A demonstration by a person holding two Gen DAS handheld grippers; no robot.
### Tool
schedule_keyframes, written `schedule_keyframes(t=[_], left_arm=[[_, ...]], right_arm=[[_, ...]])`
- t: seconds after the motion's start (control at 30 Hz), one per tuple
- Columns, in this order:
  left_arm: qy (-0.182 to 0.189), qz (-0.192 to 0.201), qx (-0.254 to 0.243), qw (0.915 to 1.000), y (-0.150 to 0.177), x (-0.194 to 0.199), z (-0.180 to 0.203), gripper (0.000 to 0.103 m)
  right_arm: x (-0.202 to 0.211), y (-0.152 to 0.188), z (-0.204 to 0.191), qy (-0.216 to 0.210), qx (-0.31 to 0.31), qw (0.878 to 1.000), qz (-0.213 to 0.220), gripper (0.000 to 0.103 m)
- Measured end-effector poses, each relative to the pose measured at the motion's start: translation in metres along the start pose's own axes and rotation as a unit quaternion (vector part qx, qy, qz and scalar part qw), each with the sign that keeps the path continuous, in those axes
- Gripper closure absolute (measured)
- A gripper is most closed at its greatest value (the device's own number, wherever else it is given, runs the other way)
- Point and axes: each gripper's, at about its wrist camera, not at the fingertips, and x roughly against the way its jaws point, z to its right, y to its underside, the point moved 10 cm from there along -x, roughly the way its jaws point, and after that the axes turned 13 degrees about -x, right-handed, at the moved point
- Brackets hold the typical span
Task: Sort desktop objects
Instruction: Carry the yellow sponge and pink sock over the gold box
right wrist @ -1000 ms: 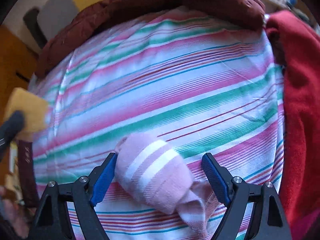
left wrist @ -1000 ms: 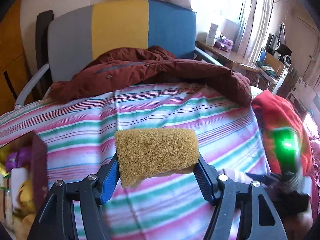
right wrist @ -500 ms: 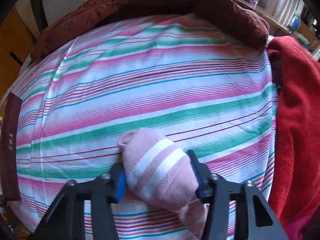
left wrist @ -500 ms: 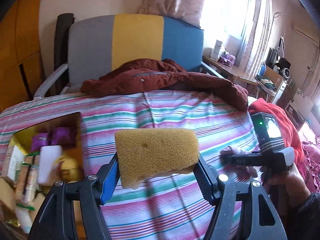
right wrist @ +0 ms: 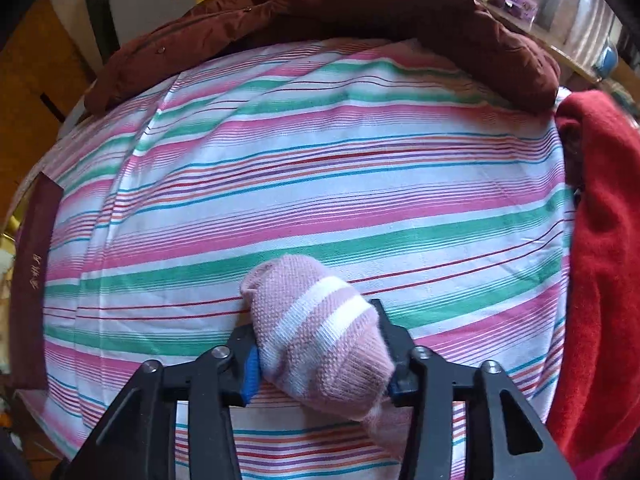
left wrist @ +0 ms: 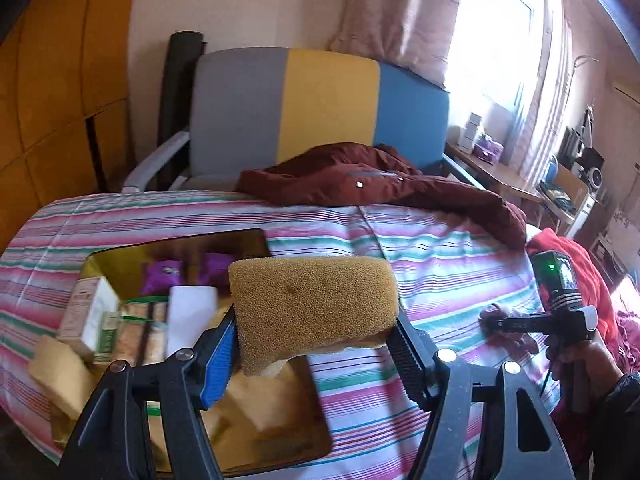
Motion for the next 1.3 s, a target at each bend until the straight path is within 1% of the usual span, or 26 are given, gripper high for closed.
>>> schedule_keyframes(t=[0.07,0.1,0.13,0.17,0.23,0.3,0.33,0.37,0.5,0.53,0.63,0.73,0.8,0.83,0.9,0.97,1.07,1.13,1.2,1.3], left_arm=[[-0.007,0.000,0.005,1.0000,0.004,0.003,-0.011,0.034],[-0.010,0.001,0.006,0.9999,0.006,0.003,-0.016,0.034],[-0.013,-0.001,0.008,0.9999,0.009,0.004,-0.021,0.034],[-0.015,-0.002,0.010,0.9998,0.011,0.004,-0.025,0.034],[-0.017,-0.006,0.017,0.9997,0.019,0.005,-0.033,0.034],[-0.021,-0.010,0.023,0.9994,0.026,0.006,-0.041,0.034],[-0.024,-0.011,0.027,0.9993,0.029,0.006,-0.045,0.034],[-0.030,-0.015,0.031,0.9989,0.035,0.007,-0.052,0.034],[-0.050,-0.026,0.051,0.9971,0.054,0.012,-0.078,0.034],[-0.054,-0.029,0.055,0.9966,0.058,0.013,-0.084,0.034],[-0.069,-0.037,0.069,0.9946,0.072,0.018,-0.104,0.034],[-0.084,-0.043,0.078,0.9925,0.084,0.021,-0.120,0.034],[-0.089,-0.047,0.086,0.9912,0.091,0.020,-0.128,0.034],[-0.093,-0.049,0.088,0.9906,0.095,0.020,-0.131,0.034],[-0.097,-0.050,0.086,0.9903,0.097,0.021,-0.133,0.034],[-0.103,-0.049,0.082,0.9901,0.096,0.021,-0.133,0.034],[-0.112,-0.048,0.075,0.9897,0.094,0.021,-0.134,0.034],[-0.118,-0.048,0.072,0.9893,0.092,0.021,-0.134,0.034],[-0.122,-0.048,0.069,0.9890,0.088,0.020,-0.134,0.034],[-0.129,-0.047,0.064,0.9885,0.085,0.020,-0.134,0.034]], right_arm=[[0.001,0.001,0.001,-0.023,-0.018,1.000,-0.011,0.028],[0.001,0.003,0.003,-0.027,-0.023,0.999,-0.013,0.024],[0.002,0.004,0.005,-0.022,-0.025,0.999,-0.012,0.021],[0.001,0.005,0.005,-0.016,-0.022,1.000,-0.012,0.021],[-0.002,0.007,0.008,0.011,-0.010,1.000,-0.012,0.025],[-0.002,0.009,0.008,0.031,0.008,0.999,-0.005,0.032],[0.000,0.009,0.005,0.029,0.016,0.999,0.000,0.047],[0.002,0.008,0.004,0.029,0.021,0.999,0.005,0.055],[0.007,0.010,0.003,0.037,0.035,0.999,0.014,0.060],[0.004,0.009,-0.002,0.040,0.038,0.998,0.015,0.061],[0.007,0.010,-0.017,0.029,0.041,0.999,0.018,0.062],[0.017,0.013,-0.051,0.014,0.064,0.997,0.031,0.062],[0.021,0.020,-0.088,-0.009,0.084,0.996,0.041,0.062],[0.029,0.026,-0.109,-0.025,0.099,0.994,0.048,0.062],[0.042,0.037,-0.139,-0.054,0.117,0.990,0.055,0.062],[0.055,0.042,-0.174,-0.089,0.137,0.985,0.062,0.062],[0.077,0.059,-0.224,-0.146,0.158,0.975,0.064,0.062],[0.091,0.074,-0.254,-0.175,0.170,0.968,0.063,0.062],[0.094,0.081,-0.284,-0.200,0.178,0.962,0.059,0.062],[0.086,0.082,-0.319,-0.227,0.183,0.955,0.046,0.062]])
